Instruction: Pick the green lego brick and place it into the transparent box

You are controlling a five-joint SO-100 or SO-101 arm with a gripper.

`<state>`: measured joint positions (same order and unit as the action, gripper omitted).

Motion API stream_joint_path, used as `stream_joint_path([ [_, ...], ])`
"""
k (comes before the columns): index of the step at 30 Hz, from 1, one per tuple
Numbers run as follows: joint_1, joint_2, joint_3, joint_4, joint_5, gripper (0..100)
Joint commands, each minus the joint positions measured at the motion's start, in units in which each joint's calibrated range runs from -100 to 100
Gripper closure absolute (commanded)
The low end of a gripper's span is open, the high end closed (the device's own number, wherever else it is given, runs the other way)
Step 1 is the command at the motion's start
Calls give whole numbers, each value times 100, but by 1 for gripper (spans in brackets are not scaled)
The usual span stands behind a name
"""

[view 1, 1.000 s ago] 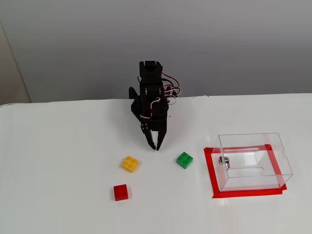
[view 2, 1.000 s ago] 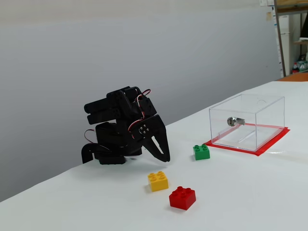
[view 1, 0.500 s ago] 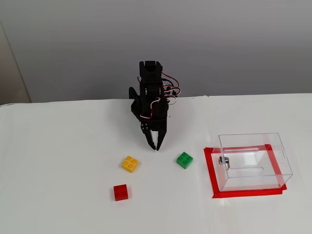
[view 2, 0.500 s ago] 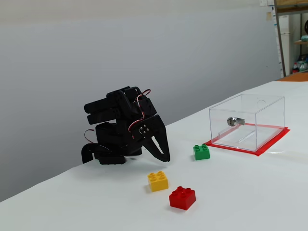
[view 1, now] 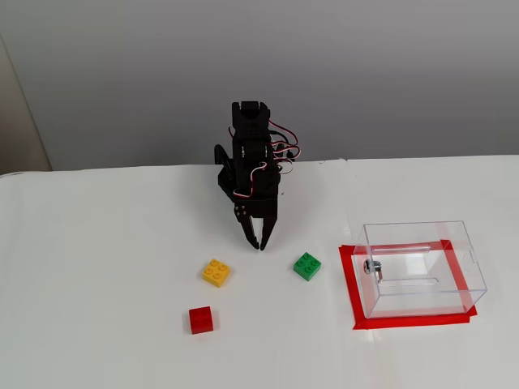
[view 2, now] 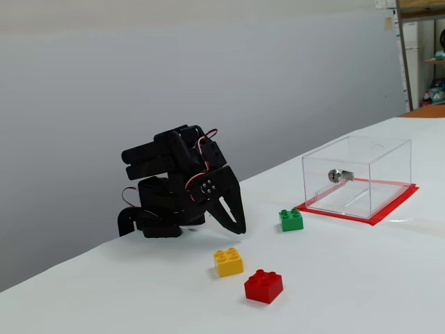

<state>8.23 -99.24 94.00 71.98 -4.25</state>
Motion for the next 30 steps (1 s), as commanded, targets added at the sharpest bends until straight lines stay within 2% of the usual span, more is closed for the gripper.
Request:
stream_joint_path([
  [1, -13, -42, -105, -35, 23, 99],
  [8, -57, -8, -114, -44, 18, 99],
  [12, -442, 9, -340, -44, 75, 99],
  [30, -1617, 153, -1145, -44, 1302, 99],
])
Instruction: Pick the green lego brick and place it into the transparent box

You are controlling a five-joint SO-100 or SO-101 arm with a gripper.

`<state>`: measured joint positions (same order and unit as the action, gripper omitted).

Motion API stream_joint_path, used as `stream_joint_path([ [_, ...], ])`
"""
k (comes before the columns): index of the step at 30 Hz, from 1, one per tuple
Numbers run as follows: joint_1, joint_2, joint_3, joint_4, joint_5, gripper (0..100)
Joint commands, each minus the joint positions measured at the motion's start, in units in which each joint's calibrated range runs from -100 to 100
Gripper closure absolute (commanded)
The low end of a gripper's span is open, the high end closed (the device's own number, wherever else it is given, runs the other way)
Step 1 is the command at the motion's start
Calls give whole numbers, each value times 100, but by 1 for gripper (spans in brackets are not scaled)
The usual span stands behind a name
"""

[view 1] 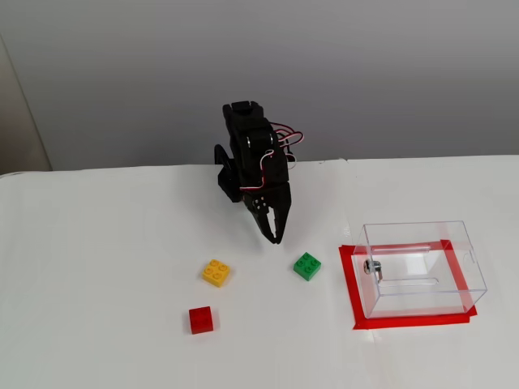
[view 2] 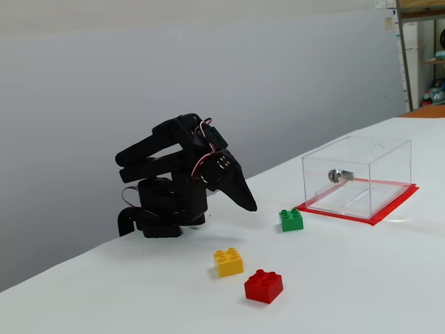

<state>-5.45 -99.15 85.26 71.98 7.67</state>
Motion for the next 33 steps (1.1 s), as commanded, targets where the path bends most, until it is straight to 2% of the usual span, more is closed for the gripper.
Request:
stream_joint_path([
  [1, -324, 263, -280, -61, 131, 99],
  [9, -531, 1850, -786, -1080, 89, 99],
  [17, -1152, 3148, -1040, -1689, 89, 98],
  [24, -1337, 4353, -1871, -2115, 79, 97],
  [33, -1366, 5524, -2161, -2777, 115, 75],
])
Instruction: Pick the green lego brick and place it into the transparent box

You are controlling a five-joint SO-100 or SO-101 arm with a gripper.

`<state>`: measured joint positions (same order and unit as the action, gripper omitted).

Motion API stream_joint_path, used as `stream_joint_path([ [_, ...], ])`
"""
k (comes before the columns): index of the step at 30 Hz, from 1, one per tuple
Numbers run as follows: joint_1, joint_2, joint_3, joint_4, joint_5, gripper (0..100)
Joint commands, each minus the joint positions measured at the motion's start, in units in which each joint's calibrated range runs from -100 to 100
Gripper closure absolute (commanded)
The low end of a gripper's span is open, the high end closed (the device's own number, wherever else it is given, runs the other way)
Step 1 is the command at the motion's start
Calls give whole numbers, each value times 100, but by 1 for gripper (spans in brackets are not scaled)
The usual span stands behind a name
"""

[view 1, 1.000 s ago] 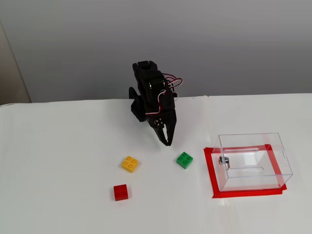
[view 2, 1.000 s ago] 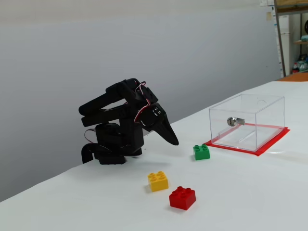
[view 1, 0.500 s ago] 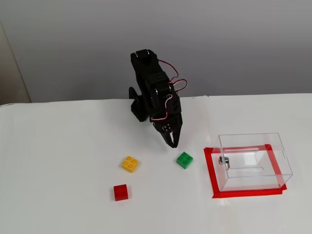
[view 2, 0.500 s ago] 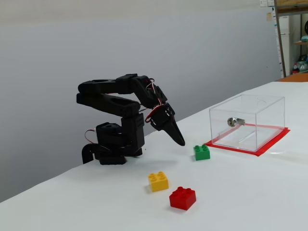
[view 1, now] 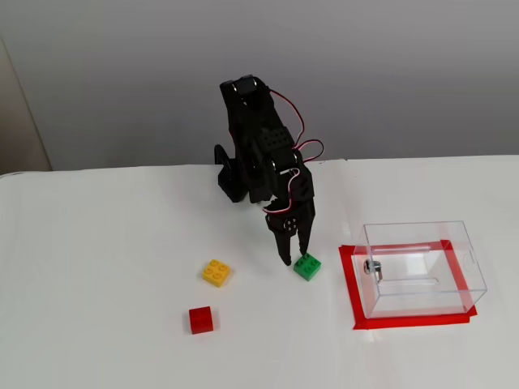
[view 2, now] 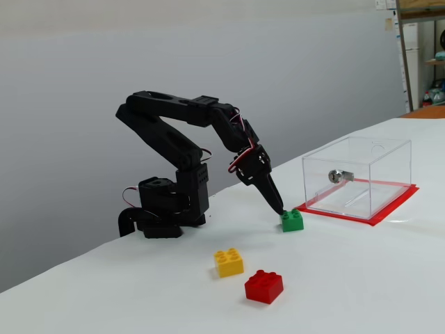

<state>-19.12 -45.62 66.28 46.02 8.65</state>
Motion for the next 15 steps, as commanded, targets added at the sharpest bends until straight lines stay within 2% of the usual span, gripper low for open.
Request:
stream_joint_path([
  [1, -6, 222, -263, -250, 17, 73],
  [7, -443, 434, -290, -328, -4, 66],
  [15, -775, 451, -444, -293, -19, 64],
])
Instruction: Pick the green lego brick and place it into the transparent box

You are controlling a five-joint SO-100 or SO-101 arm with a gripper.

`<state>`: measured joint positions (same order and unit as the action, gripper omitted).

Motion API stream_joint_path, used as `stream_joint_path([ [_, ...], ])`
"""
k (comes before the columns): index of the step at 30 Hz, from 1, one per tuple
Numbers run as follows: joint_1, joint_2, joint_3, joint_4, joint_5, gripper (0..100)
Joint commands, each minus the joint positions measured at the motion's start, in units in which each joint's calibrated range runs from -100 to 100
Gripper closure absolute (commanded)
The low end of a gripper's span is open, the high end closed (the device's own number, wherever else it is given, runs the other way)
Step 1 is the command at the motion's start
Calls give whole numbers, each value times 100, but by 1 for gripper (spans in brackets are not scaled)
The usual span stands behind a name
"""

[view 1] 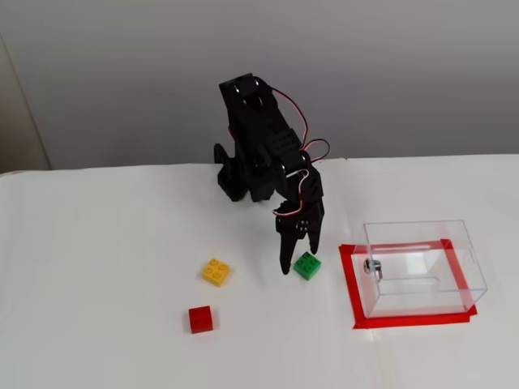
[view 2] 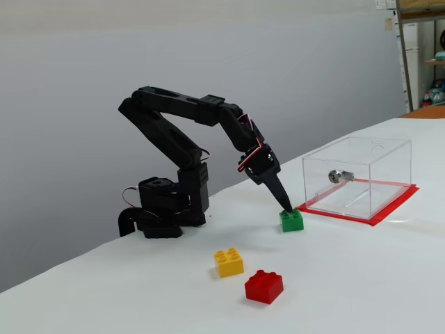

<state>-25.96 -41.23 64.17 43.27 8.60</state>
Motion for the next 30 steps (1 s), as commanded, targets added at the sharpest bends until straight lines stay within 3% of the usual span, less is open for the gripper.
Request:
stream_joint_path([
  [1, -121, 11, -214, -11, -14, 64],
  [30, -469, 1216, -241, -594, -14, 64],
])
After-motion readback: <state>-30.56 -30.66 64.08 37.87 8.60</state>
